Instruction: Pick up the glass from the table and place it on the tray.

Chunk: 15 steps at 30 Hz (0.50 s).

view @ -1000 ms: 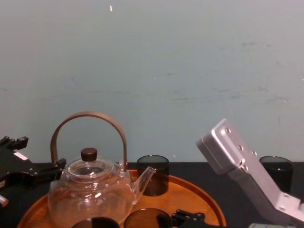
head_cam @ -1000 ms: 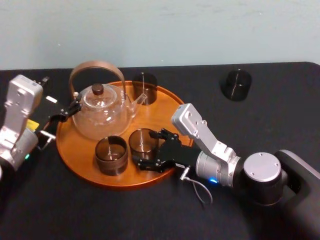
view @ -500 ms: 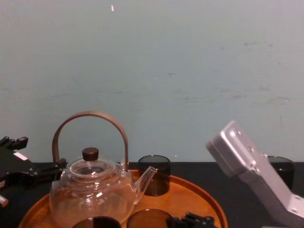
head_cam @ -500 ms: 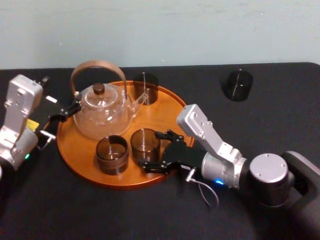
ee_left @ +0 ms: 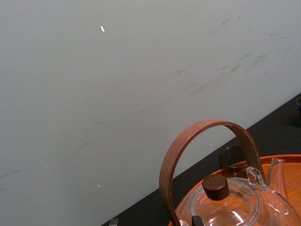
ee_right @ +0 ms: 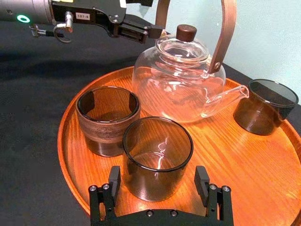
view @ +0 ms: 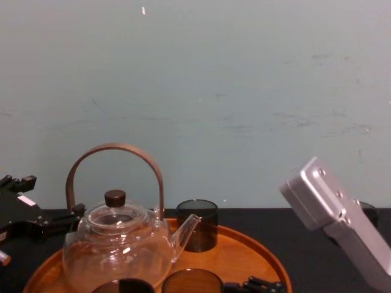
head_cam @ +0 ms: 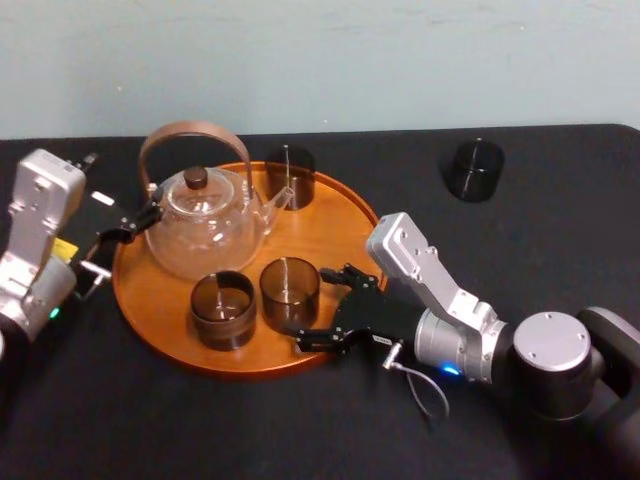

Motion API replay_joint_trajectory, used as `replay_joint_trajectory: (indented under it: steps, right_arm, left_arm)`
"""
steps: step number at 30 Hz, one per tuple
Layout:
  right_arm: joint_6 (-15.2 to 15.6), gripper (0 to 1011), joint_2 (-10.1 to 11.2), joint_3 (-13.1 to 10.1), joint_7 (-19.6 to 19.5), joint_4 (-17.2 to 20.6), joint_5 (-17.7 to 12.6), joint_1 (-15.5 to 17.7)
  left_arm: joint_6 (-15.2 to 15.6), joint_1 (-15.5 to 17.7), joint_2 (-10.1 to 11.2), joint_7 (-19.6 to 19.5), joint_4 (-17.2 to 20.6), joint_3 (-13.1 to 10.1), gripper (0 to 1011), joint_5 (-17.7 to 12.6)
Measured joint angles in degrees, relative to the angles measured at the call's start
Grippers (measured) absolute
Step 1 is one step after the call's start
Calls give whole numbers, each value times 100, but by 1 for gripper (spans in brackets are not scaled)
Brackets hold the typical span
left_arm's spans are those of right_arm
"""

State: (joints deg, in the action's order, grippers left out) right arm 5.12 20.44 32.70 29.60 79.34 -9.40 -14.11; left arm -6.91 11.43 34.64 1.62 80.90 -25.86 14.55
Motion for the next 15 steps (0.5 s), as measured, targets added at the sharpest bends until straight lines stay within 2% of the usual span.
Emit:
replay_joint_trajectory:
  steps: [15]
  right_arm:
    - [-37, 1002, 267, -184, -114, 382, -64, 251]
  left_arm:
    - [0, 0, 0, 0, 0, 0, 1010, 0]
